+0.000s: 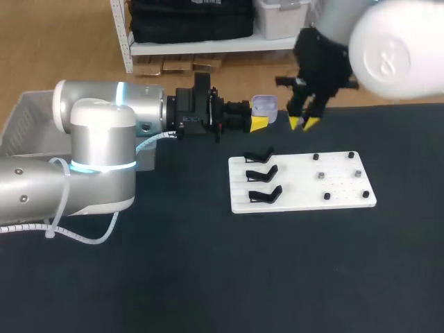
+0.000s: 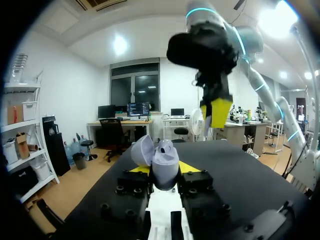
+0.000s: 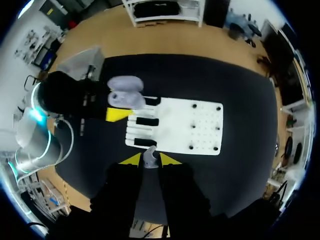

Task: Pick up each earbud case from the left stands, insert the matching earbuds, close the lid, and place the case in the box.

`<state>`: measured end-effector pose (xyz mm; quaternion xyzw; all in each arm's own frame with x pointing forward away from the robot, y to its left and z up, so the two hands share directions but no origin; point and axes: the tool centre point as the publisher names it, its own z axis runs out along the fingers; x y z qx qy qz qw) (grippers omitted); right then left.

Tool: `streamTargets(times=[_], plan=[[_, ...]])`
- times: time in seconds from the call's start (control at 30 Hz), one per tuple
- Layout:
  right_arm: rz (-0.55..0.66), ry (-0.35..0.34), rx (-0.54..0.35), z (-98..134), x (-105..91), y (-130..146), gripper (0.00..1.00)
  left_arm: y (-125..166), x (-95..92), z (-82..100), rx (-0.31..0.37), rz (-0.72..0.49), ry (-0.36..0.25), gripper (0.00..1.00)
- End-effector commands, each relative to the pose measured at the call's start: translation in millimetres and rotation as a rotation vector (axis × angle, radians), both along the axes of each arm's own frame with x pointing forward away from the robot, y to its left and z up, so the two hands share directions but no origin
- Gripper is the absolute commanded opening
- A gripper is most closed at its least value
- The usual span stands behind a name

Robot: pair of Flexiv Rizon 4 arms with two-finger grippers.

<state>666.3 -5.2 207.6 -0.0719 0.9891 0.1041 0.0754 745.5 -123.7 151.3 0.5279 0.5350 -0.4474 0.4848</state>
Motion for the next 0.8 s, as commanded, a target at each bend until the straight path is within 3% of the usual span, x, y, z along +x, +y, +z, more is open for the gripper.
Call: streamTargets(times=[0.03,0.33,0.8], plan=[[0.070,0.020,-0.020,19.2,8.7,16.8,0.00,0.3,-0.5,-1.3,-0.006,0.002,-0.005,0.00],[0.308,-0.053,-0.072,23.7,29.2,44.9,0.00,0.3,-0.5,-1.3,-0.006,0.002,-0.005,0.00],[0.374,-0.033,-0.094,13.8,51.9,56.9,0.00,0.3,-0.5,-1.3,-0.006,0.002,-0.005,0.00]])
